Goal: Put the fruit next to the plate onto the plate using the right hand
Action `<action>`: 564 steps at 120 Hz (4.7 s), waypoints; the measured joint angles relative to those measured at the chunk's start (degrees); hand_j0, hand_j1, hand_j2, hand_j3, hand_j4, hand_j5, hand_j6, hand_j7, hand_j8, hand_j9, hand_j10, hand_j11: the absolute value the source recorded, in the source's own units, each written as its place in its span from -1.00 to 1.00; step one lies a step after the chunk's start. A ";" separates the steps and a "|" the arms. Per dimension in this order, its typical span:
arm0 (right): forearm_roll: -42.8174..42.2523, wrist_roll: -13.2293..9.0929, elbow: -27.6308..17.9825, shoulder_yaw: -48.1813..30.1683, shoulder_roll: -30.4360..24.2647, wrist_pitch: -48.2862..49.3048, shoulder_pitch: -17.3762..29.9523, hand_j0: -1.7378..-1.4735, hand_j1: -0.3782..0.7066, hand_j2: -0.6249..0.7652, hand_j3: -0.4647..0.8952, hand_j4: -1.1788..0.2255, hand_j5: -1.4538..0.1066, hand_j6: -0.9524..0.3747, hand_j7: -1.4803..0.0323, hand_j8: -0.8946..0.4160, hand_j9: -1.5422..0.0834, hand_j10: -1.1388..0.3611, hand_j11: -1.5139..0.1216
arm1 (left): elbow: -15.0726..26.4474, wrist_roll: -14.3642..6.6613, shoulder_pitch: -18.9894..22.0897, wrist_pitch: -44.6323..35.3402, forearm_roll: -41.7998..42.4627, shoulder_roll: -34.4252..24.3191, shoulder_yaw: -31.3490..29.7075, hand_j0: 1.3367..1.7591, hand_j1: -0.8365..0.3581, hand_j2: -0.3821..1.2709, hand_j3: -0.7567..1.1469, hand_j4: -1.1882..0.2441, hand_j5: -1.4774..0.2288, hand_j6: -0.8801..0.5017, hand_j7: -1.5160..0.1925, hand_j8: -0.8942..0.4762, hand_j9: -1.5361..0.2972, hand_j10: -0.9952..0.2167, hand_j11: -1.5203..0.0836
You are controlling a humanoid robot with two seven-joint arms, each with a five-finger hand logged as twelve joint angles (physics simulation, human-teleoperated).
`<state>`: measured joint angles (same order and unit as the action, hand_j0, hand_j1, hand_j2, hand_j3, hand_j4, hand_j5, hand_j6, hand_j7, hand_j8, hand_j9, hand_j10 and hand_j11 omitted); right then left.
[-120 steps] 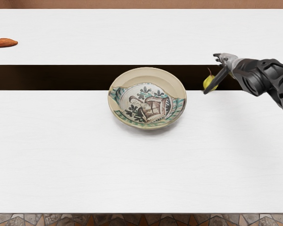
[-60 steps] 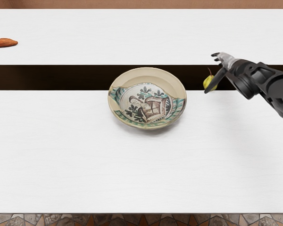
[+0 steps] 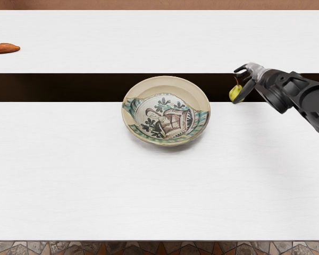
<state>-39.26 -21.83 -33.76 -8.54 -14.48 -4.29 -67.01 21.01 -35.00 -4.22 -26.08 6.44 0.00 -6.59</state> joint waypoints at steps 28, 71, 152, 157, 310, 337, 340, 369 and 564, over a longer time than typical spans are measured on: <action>0.01 -0.03 0.10 0.18 0.06 0.07 0.34 -0.40 -0.17 -0.20 -0.32 0.18 0.28 -0.10 0.36 -0.17 0.34 0.05 0.29 | 0.00 0.00 0.00 0.00 0.03 0.00 0.00 0.52 0.96 -0.53 -0.20 0.64 0.71 0.26 0.76 0.29 0.66 0.62 0.88; 0.21 -0.06 0.10 0.19 0.14 0.73 0.91 -0.40 0.03 -0.23 -0.32 0.05 0.13 -0.23 0.20 -0.28 0.19 -0.07 0.15 | 0.00 0.00 0.00 0.00 0.02 0.00 0.00 0.52 0.96 -0.53 -0.20 0.64 0.71 0.26 0.76 0.29 0.66 0.62 0.88; 0.16 -0.04 0.12 -0.19 0.25 1.67 1.27 -0.35 0.37 -0.12 -0.32 -0.20 0.07 -0.24 0.02 -0.20 0.07 -0.17 0.01 | 0.00 0.00 0.00 0.01 0.01 0.00 0.02 0.52 0.96 -0.53 -0.21 0.64 0.71 0.26 0.76 0.29 0.66 0.62 0.88; 0.02 -0.05 0.12 -0.23 0.26 1.76 1.34 -0.33 0.45 -0.05 -0.32 -0.23 0.07 -0.19 0.00 -0.19 0.06 -0.17 -0.01 | 0.00 0.00 0.00 0.00 0.02 0.00 0.02 0.52 0.96 -0.53 -0.21 0.64 0.71 0.26 0.76 0.29 0.66 0.62 0.88; 1.38 -0.12 0.11 -0.55 0.40 3.96 1.38 -0.32 0.09 0.05 -0.32 -0.37 -0.36 -0.39 -0.30 -0.28 -0.30 -0.30 -0.36 | 0.00 0.00 0.00 0.00 0.00 0.00 0.00 0.52 0.96 -0.53 -0.20 0.64 0.71 0.26 0.76 0.29 0.66 0.62 0.88; 3.94 -0.10 0.10 -0.91 -0.01 8.60 -1.72 -0.32 0.05 0.02 -0.32 -0.36 -0.39 -0.40 -0.31 -0.28 -0.33 -0.30 -0.39 | 0.00 0.00 0.00 0.00 0.02 0.00 0.00 0.52 0.96 -0.53 -0.20 0.64 0.71 0.26 0.76 0.29 0.66 0.62 0.88; 4.26 -0.10 0.10 -0.93 -0.11 9.17 -2.11 -0.32 0.04 0.02 -0.32 -0.36 -0.40 -0.40 -0.31 -0.28 -0.33 -0.30 -0.39 | 0.00 0.00 0.00 -0.01 0.02 0.00 0.00 0.52 0.96 -0.53 -0.20 0.64 0.71 0.26 0.76 0.29 0.66 0.62 0.88; 8.70 -0.14 0.05 -1.00 -0.88 16.78 -7.42 -0.33 0.04 0.01 -0.32 -0.36 -0.41 -0.40 -0.32 -0.27 -0.33 -0.30 -0.39 | 0.00 0.00 0.00 -0.01 0.03 0.00 0.00 0.52 0.96 -0.53 -0.20 0.64 0.71 0.26 0.76 0.29 0.66 0.62 0.88; 27.45 3.04 -0.32 -38.13 -5.86 39.14 15.13 -0.40 -0.93 -0.10 -0.32 0.66 0.84 0.42 0.94 0.36 0.88 0.51 0.83 | 0.07 0.00 0.84 0.05 0.02 0.00 0.01 0.52 0.96 -0.53 -0.20 0.64 0.71 0.26 0.76 0.29 0.66 0.62 0.88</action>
<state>-11.81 -18.79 -34.08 -46.67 -20.34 34.85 -51.89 21.08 -35.00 -3.38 -26.03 6.46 0.00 -6.58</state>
